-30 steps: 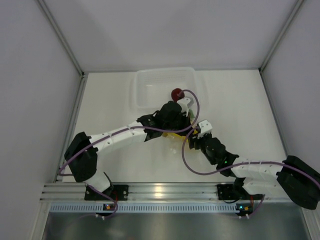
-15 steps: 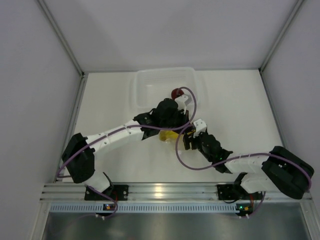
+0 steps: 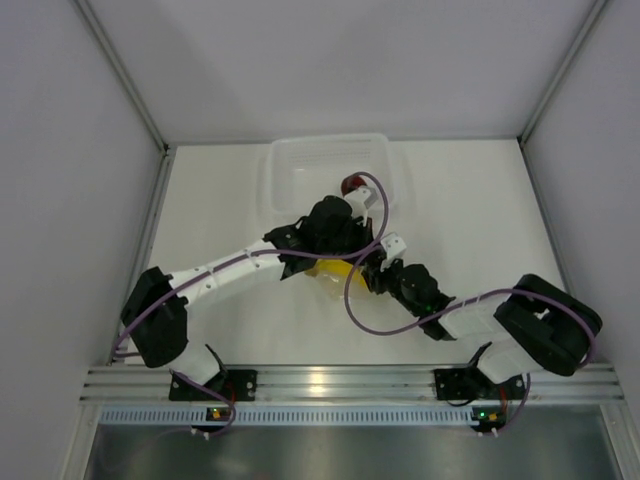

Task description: Open the zip-top bag and remove the fake food

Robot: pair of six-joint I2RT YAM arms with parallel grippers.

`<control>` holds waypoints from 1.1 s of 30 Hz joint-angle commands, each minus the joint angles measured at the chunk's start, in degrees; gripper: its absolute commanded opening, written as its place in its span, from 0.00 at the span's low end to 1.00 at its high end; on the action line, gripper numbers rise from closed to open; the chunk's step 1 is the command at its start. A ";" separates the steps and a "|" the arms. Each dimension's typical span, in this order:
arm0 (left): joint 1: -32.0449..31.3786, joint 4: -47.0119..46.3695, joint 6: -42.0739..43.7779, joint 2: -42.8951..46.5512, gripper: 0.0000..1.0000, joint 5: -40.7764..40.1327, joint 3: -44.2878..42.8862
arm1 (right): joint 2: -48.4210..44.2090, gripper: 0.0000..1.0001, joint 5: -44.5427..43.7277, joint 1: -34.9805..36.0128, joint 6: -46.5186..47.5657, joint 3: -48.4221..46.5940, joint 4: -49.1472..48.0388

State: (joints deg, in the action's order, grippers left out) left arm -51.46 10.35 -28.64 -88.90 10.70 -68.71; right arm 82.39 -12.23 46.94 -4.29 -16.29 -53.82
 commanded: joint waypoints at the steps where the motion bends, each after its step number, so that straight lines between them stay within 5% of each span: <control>1: -0.92 -2.09 -1.15 3.03 0.00 -1.98 1.64 | -2.66 0.20 5.28 -0.27 -1.68 -1.11 -7.62; 6: -0.92 -3.57 -2.38 5.23 0.00 -8.13 4.01 | -7.58 0.00 6.25 0.34 -3.17 0.56 -4.28; 14: -0.92 -7.27 -5.54 7.34 0.00 -17.46 8.94 | -15.06 0.00 3.44 2.98 -7.12 2.67 4.24; 33: -0.92 -12.00 -7.74 8.13 0.00 -18.17 13.07 | -38.44 0.00 -9.30 7.38 -11.00 0.74 35.89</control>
State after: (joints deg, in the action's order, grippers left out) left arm -52.27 2.28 -35.57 -82.61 -7.35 -57.23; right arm 47.27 -16.84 53.52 -13.23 -12.82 -21.76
